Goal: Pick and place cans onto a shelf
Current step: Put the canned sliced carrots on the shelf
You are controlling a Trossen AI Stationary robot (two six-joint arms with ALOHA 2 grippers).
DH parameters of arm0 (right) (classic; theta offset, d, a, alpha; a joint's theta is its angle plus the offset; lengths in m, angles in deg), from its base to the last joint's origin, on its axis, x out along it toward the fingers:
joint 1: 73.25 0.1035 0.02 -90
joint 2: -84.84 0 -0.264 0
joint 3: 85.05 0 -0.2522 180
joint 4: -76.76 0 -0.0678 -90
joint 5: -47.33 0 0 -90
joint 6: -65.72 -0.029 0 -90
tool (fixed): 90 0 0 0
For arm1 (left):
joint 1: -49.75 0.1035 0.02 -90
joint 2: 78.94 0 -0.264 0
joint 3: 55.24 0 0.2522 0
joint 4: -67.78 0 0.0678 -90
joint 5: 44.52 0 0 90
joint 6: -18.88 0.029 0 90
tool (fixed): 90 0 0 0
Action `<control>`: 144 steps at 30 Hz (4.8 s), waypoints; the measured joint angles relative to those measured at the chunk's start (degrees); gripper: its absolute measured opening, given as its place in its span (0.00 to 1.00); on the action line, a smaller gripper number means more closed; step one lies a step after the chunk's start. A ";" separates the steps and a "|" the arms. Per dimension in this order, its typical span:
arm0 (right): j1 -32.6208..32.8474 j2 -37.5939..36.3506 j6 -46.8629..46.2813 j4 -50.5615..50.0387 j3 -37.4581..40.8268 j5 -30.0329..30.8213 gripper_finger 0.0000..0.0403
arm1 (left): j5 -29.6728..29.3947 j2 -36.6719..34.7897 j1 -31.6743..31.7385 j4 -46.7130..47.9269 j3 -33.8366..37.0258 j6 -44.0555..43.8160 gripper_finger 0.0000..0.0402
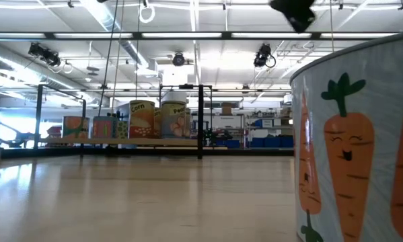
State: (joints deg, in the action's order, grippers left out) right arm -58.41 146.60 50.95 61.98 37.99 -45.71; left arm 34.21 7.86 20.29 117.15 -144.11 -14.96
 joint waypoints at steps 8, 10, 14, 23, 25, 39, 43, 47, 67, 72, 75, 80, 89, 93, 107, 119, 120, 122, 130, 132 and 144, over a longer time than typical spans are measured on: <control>18.68 3.90 -9.82 -10.67 -2.99 20.38 0.86 | -2.05 12.81 -7.61 -18.53 -0.02 2.90 0.86; 22.15 8.20 -12.41 -13.78 -6.72 22.25 0.86 | -1.85 16.38 -9.29 -23.07 0.00 3.26 0.86; 26.36 19.08 -17.87 -19.16 -12.77 21.19 0.86 | -1.79 22.03 -11.90 -28.44 0.02 3.07 0.86; 30.82 38.44 -21.26 -19.94 -19.73 24.33 0.86 | -4.54 24.91 -14.66 -28.82 0.00 1.30 0.86; 30.12 41.44 -21.28 -19.53 -20.10 24.41 0.86 | -4.48 23.83 -14.82 -27.68 0.06 -2.38 0.86; 21.50 51.81 -14.72 4.41 -20.13 25.81 0.86 | -6.84 20.97 -18.14 -16.99 -3.02 -15.57 0.86; 16.15 50.82 -11.61 4.22 -20.08 30.35 0.86 | -7.87 20.99 -18.13 -11.74 -2.99 -20.62 0.86; 12.44 46.50 -6.05 3.59 -20.09 24.92 0.86 | -11.38 20.68 -16.81 -7.62 -2.99 -22.25 0.86; 13.95 14.36 -11.18 -26.89 -20.07 30.97 0.86 | -3.11 24.97 -8.65 3.73 -2.23 -15.14 0.76; 14.95 13.15 -11.42 -27.80 -20.04 31.55 0.86 | -3.65 25.13 -8.86 5.46 -2.25 -16.80 0.50; 15.91 13.20 -13.07 -28.54 -20.02 31.44 0.86 | 1.24 25.82 -7.73 6.16 -2.29 -16.68 0.45; 16.71 14.09 -15.58 -29.65 -20.02 31.49 0.86 | 6.17 25.69 -4.84 5.56 -2.34 -18.04 0.58; 17.28 16.31 -17.13 -29.60 -20.02 31.32 0.86 | -3.21 26.59 -3.83 -0.46 -2.37 -17.74 0.92; 18.12 17.45 -14.87 -28.55 -20.02 32.26 0.86 | -7.90 30.86 -3.29 -4.98 -2.32 -17.02 0.98; 21.57 16.92 -14.85 -30.72 -20.02 31.27 0.86 | -12.71 32.52 -2.63 -14.82 -2.10 -12.19 0.98; 21.51 36.24 -12.73 -31.02 -17.42 32.24 0.86 | -15.64 32.91 -2.27 -17.84 -2.20 -4.48 0.98; 20.95 38.25 -12.91 -28.92 -17.42 32.34 0.86 | -15.77 32.89 -2.04 -17.94 -2.19 -4.47 0.98; 19.69 41.87 -12.42 -24.16 -17.55 32.37 0.86 | -15.43 32.88 -1.58 -17.64 -2.19 -4.41 0.98; 16.20 48.88 -14.60 -19.18 -24.24 30.79 0.86 | -11.46 32.84 -0.82 -21.17 -2.23 0.05 0.98; 15.81 48.95 -14.62 -16.82 -25.07 30.22 0.86 | -11.42 32.79 -0.65 -22.53 -2.23 -0.06 0.98; 16.83 48.57 -19.45 -16.20 -25.07 29.23 0.86 | -6.92 32.29 -0.65 -18.63 -2.29 -9.16 0.96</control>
State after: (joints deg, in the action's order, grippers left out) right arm -41.58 195.17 31.50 45.78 12.92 -16.48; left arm 27.28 40.15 19.64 98.52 -146.40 -24.11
